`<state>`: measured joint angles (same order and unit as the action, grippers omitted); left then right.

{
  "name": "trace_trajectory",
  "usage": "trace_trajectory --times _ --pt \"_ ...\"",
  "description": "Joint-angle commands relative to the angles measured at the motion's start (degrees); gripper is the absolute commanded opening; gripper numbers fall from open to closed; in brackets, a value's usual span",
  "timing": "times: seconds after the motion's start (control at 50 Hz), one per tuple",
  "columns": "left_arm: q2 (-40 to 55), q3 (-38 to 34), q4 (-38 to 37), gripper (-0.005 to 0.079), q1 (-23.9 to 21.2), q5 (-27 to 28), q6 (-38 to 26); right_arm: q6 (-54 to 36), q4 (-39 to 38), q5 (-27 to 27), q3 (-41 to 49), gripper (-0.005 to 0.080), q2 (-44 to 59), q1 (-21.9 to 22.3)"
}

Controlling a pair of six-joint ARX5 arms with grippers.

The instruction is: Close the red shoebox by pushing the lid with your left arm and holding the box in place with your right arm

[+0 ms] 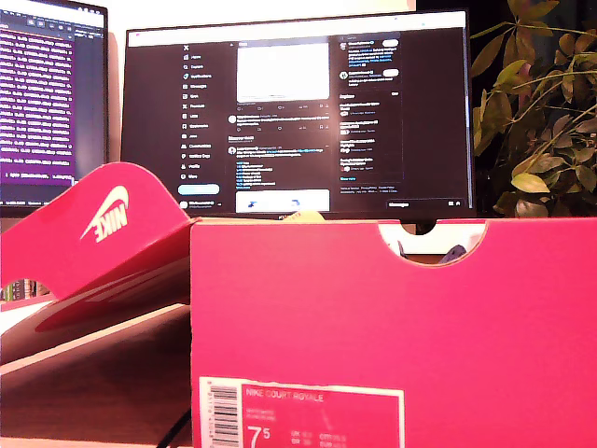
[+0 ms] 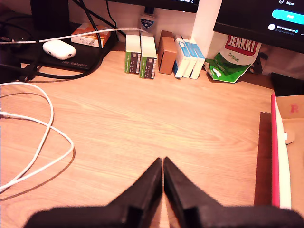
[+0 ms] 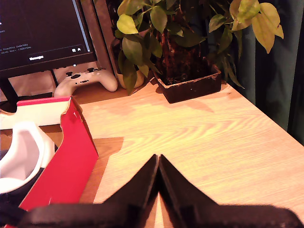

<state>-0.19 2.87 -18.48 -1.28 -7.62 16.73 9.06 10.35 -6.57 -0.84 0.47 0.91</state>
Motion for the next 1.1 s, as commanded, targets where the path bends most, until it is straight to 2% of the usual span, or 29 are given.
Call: trace_trajectory --times 0.0,0.34,0.46,0.58,0.74,0.96,1.08 --pt "-0.3 -1.3 -1.2 -0.0018 0.2 -0.2 0.3 0.1 -0.5 0.0 0.5 -0.0012 -0.4 0.1" --pt "-0.3 -1.3 -1.2 -0.0018 0.2 -0.2 0.3 0.2 -0.5 0.1 0.5 -0.0012 -0.4 0.1" --pt "-0.3 -1.3 -0.3 -0.0018 0.1 0.1 1.5 3.8 -1.4 0.5 0.4 -0.0012 -0.4 0.1" --pt "-0.3 -0.2 2.5 -0.0018 0.1 4.2 3.6 7.8 -3.8 4.3 -0.6 -0.0012 -0.4 0.0" --pt "-0.3 3.1 4.7 -0.0019 0.1 10.3 5.1 10.3 -1.0 12.0 -4.1 -0.0012 -0.3 0.0" --pt "4.5 8.0 5.3 -0.0019 0.2 15.1 6.0 14.5 3.1 12.7 -8.5 -0.0012 2.5 0.0" --pt "10.3 8.8 6.2 -0.0019 0.2 20.2 6.0 15.6 4.2 14.5 -9.3 -0.0012 5.6 0.0"
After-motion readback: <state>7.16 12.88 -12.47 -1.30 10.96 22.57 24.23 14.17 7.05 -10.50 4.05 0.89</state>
